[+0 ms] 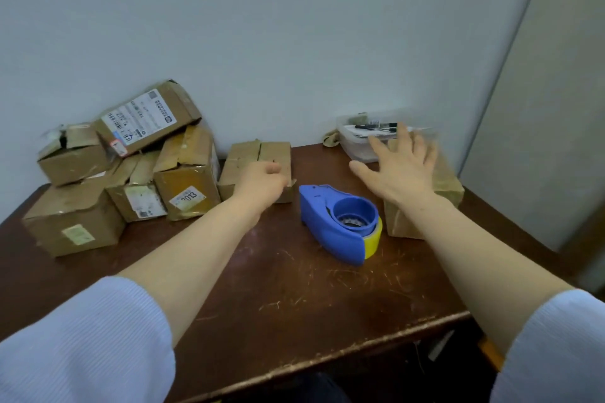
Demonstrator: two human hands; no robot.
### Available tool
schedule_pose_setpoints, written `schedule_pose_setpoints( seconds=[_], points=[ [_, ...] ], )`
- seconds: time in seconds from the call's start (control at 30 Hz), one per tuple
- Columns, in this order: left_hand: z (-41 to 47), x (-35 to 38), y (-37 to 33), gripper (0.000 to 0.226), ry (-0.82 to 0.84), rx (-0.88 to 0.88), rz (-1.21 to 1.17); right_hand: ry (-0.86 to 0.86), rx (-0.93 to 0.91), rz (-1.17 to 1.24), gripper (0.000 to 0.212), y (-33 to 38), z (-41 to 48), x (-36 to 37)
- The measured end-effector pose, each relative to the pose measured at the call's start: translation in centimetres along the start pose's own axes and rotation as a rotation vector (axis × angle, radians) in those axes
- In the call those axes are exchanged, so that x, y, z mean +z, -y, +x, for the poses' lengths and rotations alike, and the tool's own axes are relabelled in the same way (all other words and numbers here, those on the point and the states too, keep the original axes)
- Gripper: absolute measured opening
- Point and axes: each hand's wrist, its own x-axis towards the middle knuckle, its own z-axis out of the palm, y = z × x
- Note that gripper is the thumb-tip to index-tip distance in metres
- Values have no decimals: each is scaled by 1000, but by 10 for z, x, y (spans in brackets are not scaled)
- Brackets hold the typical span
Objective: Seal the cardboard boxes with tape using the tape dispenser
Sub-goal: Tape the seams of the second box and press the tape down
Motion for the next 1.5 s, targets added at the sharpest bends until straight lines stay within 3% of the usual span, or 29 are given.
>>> schedule_pose_setpoints(
  seconds=[0.13, 0.23, 0.33, 0.43, 0.6, 0.7, 0.9, 1.03, 1.07, 1.13, 1.2, 1.27, 1.33, 1.5],
  points=[
    [12, -27, 24, 43, -69, 27, 159, 81, -283, 144, 45, 70, 16, 16],
    [20, -48, 44, 48, -114, 106, 429, 202, -320, 206, 41, 109, 29, 36],
    [28, -63, 64, 49, -216, 347, 849, 294, -323, 124, 38, 137, 44, 60],
    [35, -75, 82, 56, -351, 490, 1060, 384, -338, 31, 37, 158, 56, 83],
    [53, -92, 104, 64, -277, 480, 1272, 499, -300, -119, 66, 182, 65, 113],
    [60, -98, 112, 69, -207, 487, 1283, 486, -298, -181, 49, 189, 67, 122],
    [62, -103, 117, 58, -207, 551, 1171, 377, -457, -324, 44, 187, 53, 114],
    [53, -97, 115, 44, -344, 728, 961, 298, -493, -269, 38, 181, 48, 92],
    [47, -93, 111, 38, -381, 703, 847, 289, -492, -242, 35, 180, 47, 86],
    [36, -83, 95, 34, -409, 458, 547, 238, -509, -206, 31, 178, 43, 76],
    [30, -76, 78, 45, -377, 102, 202, 167, -523, -192, 29, 177, 35, 66],
    [23, -75, 62, 48, -299, -169, -298, 91, -541, -197, 29, 176, 25, 55],
    [16, -76, 52, 42, -270, -266, -581, 2, -563, -212, 30, 172, 11, 42],
    [-13, -87, 40, 28, -243, -261, -670, -111, -632, -213, 39, 155, -35, 14]
  ],
)
